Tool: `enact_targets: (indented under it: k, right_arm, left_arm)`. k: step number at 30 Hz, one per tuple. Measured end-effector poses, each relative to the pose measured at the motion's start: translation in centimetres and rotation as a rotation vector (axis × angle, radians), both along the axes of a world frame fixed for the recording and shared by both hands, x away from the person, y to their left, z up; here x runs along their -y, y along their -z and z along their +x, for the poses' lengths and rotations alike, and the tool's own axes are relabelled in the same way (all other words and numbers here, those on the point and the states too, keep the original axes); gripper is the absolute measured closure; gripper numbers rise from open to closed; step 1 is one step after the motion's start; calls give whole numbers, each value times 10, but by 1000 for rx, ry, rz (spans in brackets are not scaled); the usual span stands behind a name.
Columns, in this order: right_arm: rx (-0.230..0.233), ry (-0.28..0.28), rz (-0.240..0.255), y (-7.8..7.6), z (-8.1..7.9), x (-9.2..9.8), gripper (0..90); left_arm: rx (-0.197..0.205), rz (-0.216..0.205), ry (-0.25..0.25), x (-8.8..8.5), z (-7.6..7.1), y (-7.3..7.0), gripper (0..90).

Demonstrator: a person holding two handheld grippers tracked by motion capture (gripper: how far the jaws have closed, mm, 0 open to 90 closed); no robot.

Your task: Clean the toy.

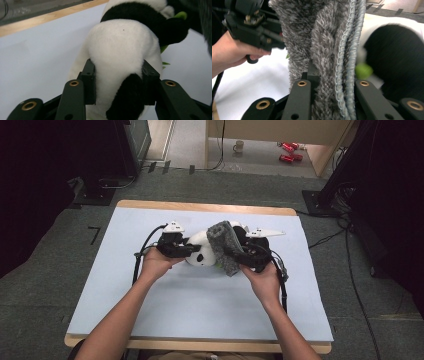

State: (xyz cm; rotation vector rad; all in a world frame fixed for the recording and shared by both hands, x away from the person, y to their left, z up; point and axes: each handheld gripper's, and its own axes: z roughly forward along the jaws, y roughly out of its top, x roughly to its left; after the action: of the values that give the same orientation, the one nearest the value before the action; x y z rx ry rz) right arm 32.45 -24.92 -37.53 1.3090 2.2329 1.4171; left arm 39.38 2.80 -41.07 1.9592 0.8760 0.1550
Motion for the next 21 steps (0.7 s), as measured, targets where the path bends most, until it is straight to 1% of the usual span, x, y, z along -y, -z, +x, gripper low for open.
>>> enact_targets:
  k: [1,2,3,4,5,8,10,11,12,14,16,18,20,21]
  right_arm:
    - [-3,-5,-1,0,-1,-2,764]
    - [-5,-11,-5,0,-1,-4,764]
    - [-4,-12,-10,1,-1,-5,764]
    - [-7,-10,-16,2,-1,-5,764]
    - [-10,-7,-22,3,0,-5,764]
    - [-27,3,-36,10,5,0,768]
    - [-34,9,-33,15,8,7,769]
    - [-36,11,-30,16,9,11,769]
    - [-42,14,-25,18,11,14,770]
    - [-55,12,-13,22,13,20,772]
    - [-52,10,-13,24,15,23,773]
    - [-46,10,-34,24,16,24,773]
    - [-41,3,-45,25,17,26,774]
    - [-39,3,-49,24,18,26,774]
  left_arm:
    - [-17,-34,-38,-3,-4,-3,595]
    - [-17,-45,-56,-3,-7,-5,599]
    - [-9,-50,-71,-2,-14,-7,599]
    - [-1,-40,-78,0,-21,-9,598]
    - [5,-36,-75,3,-28,-10,596]
    - [-39,-38,-73,12,-45,-7,582]
    - [-70,-57,-78,17,-52,-3,567]
    - [-86,-63,-70,19,-54,-1,554]
    - [-90,-54,-62,21,-56,0,533]
    - [-55,-45,-50,23,-58,1,492]
    - [-54,-58,-33,21,-58,2,455]
    - [-48,-59,-10,18,-58,2,421]
    - [-31,-61,10,14,-57,0,397]
    - [-29,-64,23,12,-56,-1,394]
